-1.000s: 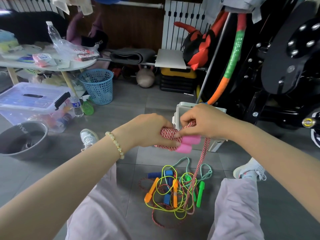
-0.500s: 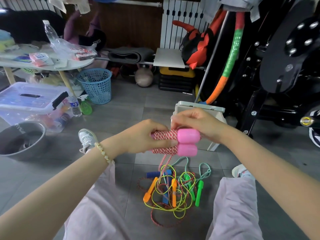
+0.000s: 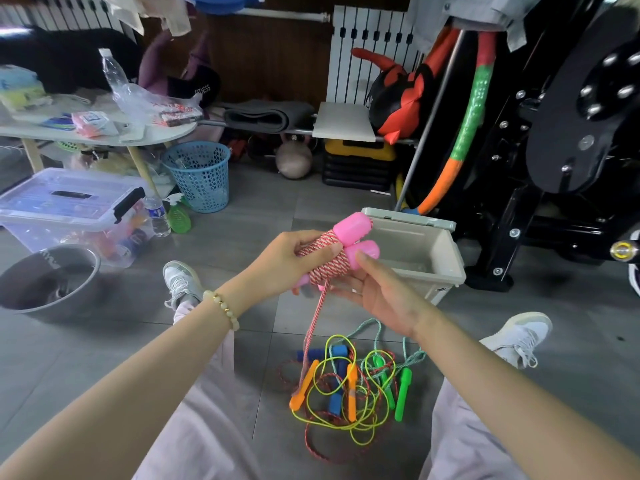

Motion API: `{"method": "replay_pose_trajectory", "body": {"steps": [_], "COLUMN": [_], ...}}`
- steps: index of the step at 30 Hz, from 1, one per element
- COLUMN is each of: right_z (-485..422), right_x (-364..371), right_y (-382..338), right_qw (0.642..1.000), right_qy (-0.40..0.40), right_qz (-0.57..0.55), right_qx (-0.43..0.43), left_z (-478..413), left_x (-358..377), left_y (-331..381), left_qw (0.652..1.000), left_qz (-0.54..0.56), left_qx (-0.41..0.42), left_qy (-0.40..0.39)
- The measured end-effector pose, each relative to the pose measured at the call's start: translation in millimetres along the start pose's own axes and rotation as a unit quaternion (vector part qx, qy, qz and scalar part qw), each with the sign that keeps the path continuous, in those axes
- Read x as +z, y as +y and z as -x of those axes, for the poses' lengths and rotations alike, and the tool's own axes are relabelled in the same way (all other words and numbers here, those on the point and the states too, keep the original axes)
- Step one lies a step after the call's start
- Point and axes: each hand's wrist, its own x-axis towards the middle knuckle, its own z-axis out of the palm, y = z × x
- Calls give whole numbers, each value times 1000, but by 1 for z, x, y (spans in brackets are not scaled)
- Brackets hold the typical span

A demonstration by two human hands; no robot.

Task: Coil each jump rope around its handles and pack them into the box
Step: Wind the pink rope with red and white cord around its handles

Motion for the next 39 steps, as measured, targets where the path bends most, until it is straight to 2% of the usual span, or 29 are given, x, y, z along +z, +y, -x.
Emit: {"method": "replay_pose_trajectory", "body": {"steps": [3, 6, 8, 10, 12, 15, 16, 18, 20, 23, 25, 29, 32, 35, 39], "right_z": [-1, -3, -3, -2, 0, 7, 8, 8, 6, 7, 8, 10, 11, 11, 8], "right_x": [8, 18, 22, 21, 20, 25, 29, 33, 31, 21, 14, 11, 14, 20, 16], "right_y": [7, 10, 7, 2, -5, -16, -22, -33, -42, -47, -48, -51, -53, -57, -64], "right_qw": [998, 979, 968, 945, 881, 690, 648, 612, 624, 690, 722, 747, 757, 756, 823], "right_qy": [-5, 72, 119, 123, 117, 113, 113, 96, 58, 44, 50, 57, 49, 8, -62], "right_qz": [61, 191, 221, 301, 455, 709, 746, 776, 769, 703, 662, 632, 627, 640, 560], "right_qx": [3, -12, -25, -38, -55, -92, -107, -117, -125, -168, -192, -198, -179, -139, -73], "left_z": [-6, -14, -19, -24, -27, -28, -28, -27, -24, -16, -9, 0, 0, -1, 0], "left_x": [-2, -7, -14, -22, -27, -27, -27, -26, -26, -21, -17, -14, -10, -5, -5], "left_y": [0, 0, -4, -9, -14, -20, -21, -21, -17, -9, -3, 7, 10, 13, 16], "left_qw": [999, 998, 997, 994, 992, 991, 991, 991, 987, 979, 977, 977, 968, 959, 941], "left_qz": [3, -8, -17, -28, -50, -94, -102, -112, -133, -147, -147, -127, -162, -215, -300], "left_qx": [-26, -37, -42, -53, -69, -78, -77, -77, -78, -71, -65, -64, -58, -36, 10], "left_qy": [26, 42, 62, 90, 91, 57, 44, 14, -34, -118, -143, -159, -181, -180, -158]}}
